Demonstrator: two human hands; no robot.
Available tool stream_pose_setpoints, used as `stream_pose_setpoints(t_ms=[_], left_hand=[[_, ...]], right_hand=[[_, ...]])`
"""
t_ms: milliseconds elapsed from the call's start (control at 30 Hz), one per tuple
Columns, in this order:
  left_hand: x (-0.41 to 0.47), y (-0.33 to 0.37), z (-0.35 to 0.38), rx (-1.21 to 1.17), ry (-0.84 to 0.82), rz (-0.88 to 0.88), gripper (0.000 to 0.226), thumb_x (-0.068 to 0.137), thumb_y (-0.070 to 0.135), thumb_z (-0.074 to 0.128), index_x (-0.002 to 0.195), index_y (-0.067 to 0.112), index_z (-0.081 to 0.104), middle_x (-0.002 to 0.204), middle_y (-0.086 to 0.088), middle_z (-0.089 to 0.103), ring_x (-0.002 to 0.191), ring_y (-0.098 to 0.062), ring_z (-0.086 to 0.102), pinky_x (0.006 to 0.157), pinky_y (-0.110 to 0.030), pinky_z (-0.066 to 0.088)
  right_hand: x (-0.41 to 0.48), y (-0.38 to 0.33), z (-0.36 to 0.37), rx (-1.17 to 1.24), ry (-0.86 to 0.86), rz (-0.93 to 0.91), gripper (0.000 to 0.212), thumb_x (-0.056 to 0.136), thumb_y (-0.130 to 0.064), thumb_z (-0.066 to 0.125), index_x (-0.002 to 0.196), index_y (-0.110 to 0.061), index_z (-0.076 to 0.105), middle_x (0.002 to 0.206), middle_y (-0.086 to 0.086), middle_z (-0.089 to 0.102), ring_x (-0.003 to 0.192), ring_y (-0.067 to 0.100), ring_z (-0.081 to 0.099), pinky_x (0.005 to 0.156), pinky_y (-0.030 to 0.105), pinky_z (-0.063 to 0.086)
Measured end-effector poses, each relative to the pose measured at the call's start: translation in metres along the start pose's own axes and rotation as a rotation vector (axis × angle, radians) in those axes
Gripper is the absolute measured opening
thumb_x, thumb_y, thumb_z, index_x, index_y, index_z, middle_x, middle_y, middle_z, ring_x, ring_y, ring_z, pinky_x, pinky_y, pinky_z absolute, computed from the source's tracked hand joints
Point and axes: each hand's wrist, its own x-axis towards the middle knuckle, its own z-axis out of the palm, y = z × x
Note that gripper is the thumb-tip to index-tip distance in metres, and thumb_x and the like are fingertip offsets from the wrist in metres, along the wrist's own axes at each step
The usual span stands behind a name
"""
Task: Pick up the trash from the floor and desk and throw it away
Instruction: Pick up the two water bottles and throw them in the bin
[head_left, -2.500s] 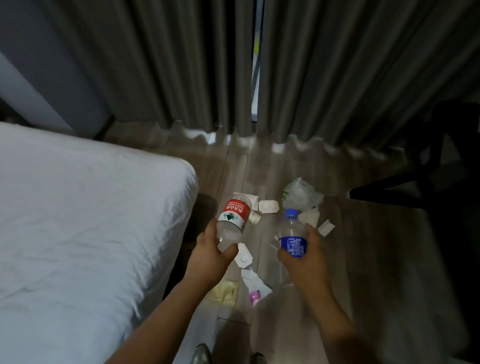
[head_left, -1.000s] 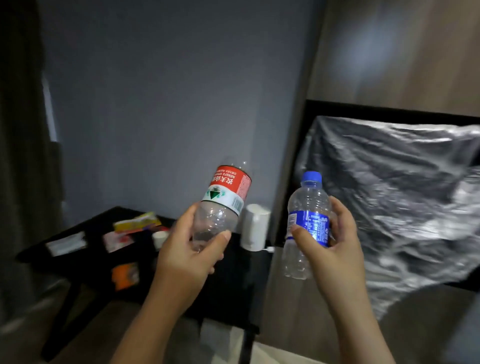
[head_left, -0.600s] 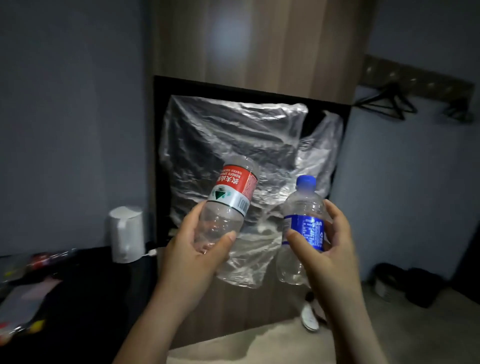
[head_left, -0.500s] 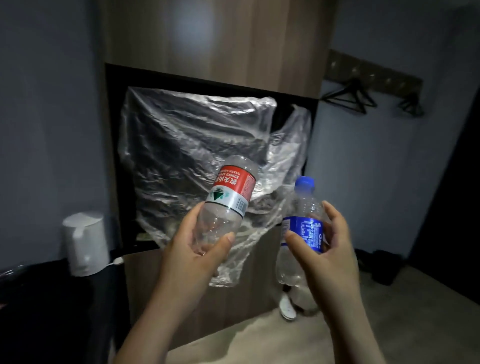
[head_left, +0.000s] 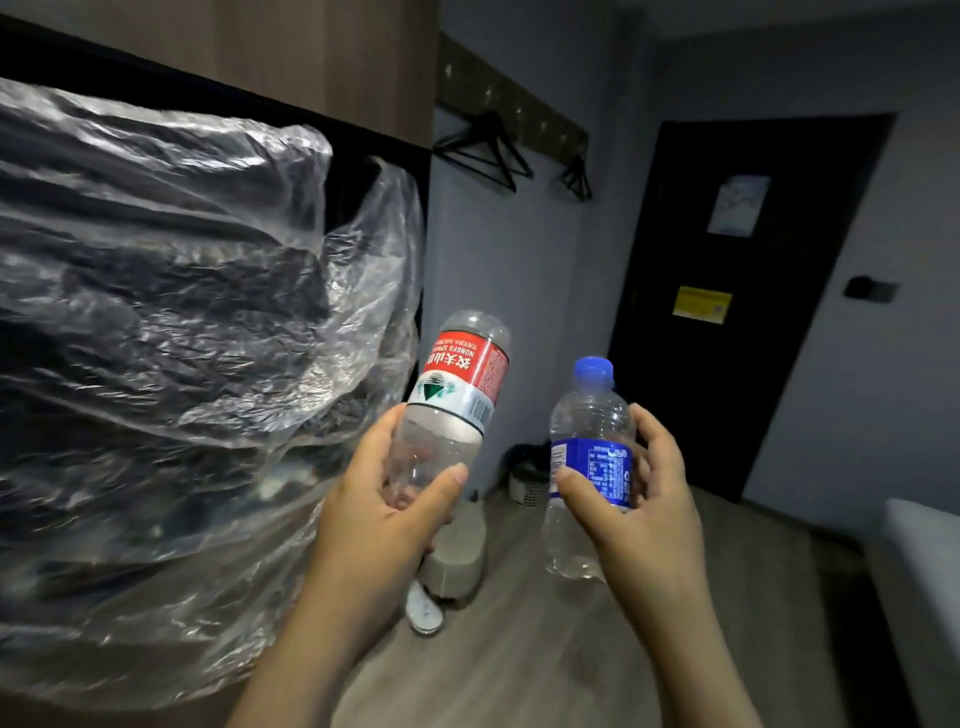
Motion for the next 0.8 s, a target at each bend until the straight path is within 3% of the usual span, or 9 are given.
stream_pose_setpoints(t_ms=[233, 467, 800], left_hand=[[0.062, -0.055, 0.017, -0.076, -0.147, -0.078, 0.055, 0.068, 0.034, 0.072, 0.114, 0.057, 0.052, 0.105, 0.013, 0.068, 0.070, -0.032, 0.066, 0.047, -0.024, 0.048], [0.126, -0.108, 0.043, -0.082, -0.226, -0.124, 0.059, 0.068, 0.037, 0.071, 0.122, 0.048, 0.050, 0.103, 0.016, 0.069, 0.069, -0.021, 0.068, 0.050, -0.020, 0.047], [0.263, -0.170, 0.115, 0.015, -0.268, -0.082, 0.053, 0.078, 0.025, 0.072, 0.118, 0.052, 0.050, 0.102, 0.023, 0.066, 0.067, -0.016, 0.069, 0.049, -0.020, 0.049]], right_hand=[[0.035, 0.032, 0.020, -0.098, 0.131, 0.068, 0.075, 0.072, -0.018, 0.077, 0.134, -0.041, 0.041, 0.105, -0.024, 0.063, 0.090, 0.000, 0.066, 0.083, 0.033, 0.056], [0.090, 0.078, 0.033, -0.140, 0.204, 0.115, 0.076, 0.073, -0.021, 0.076, 0.135, -0.046, 0.039, 0.108, -0.024, 0.062, 0.090, -0.003, 0.065, 0.080, 0.031, 0.056], [0.235, 0.161, 0.029, -0.124, 0.237, 0.112, 0.077, 0.074, -0.018, 0.076, 0.137, -0.042, 0.037, 0.107, -0.026, 0.060, 0.087, -0.009, 0.062, 0.064, 0.012, 0.050]])
